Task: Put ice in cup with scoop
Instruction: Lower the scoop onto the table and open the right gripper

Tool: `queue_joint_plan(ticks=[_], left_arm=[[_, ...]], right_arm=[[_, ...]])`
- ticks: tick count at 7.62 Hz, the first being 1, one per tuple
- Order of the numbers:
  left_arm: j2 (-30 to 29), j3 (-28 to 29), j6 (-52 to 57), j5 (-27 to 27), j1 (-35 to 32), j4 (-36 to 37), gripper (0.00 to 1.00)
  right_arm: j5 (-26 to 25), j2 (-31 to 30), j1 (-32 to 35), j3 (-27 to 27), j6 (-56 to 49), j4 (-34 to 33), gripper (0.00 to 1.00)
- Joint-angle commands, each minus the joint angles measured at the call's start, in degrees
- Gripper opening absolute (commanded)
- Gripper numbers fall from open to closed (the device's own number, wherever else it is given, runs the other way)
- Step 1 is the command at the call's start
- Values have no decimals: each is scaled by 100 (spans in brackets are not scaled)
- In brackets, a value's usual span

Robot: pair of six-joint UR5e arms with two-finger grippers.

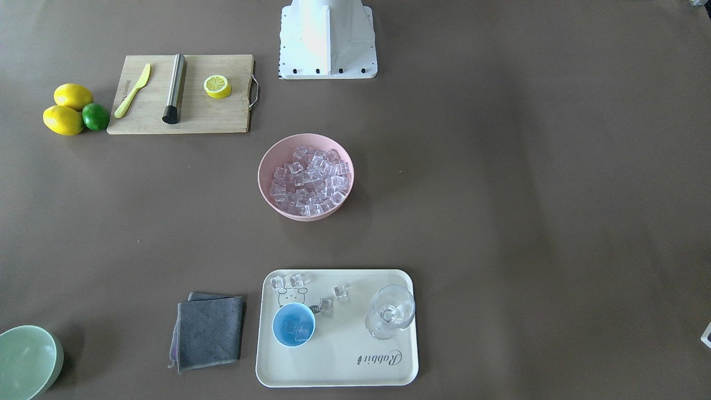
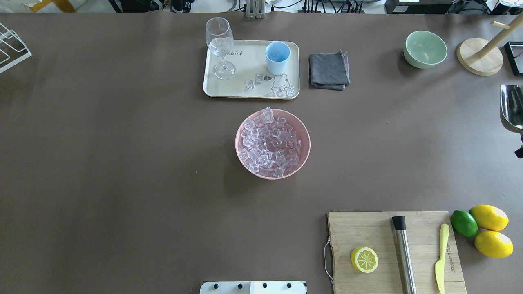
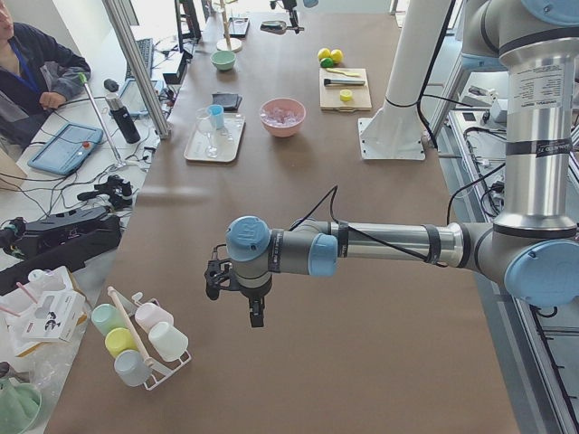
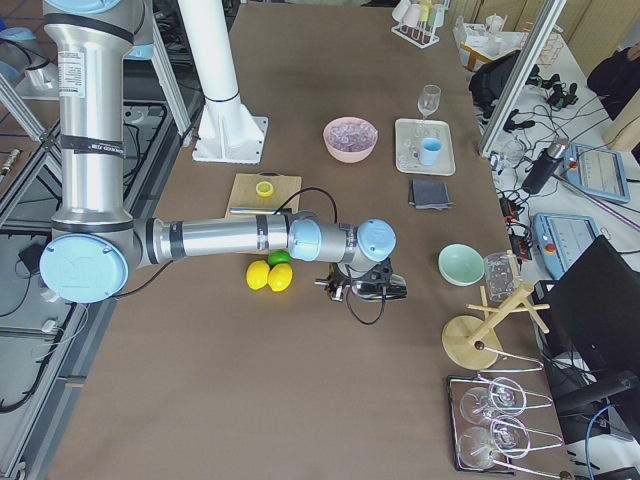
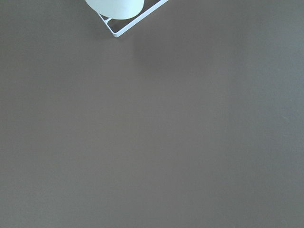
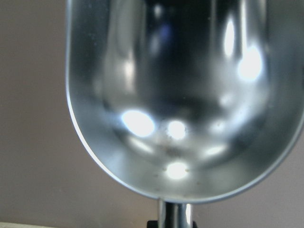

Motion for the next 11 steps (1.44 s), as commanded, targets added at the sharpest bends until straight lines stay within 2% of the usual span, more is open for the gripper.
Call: queue_joint_plan(ticks=[1, 4, 8, 10, 11], left_arm=[[0, 0, 0, 0, 4, 0, 98], [-9, 0, 0, 0, 4, 0, 98], [-9, 0, 0, 0, 57, 0, 98], [-9, 0, 0, -9, 57, -9, 98], [-9, 0, 0, -9, 57, 0, 98]], right_arm=[[598, 61, -26, -782, -1, 462, 0], [905, 455, -245, -1491, -1, 462, 0], [968, 527, -571, -1644, 7, 462, 0], [977, 545, -571, -1618, 225, 462, 55], [925, 606, -571, -1540, 462, 462, 77]])
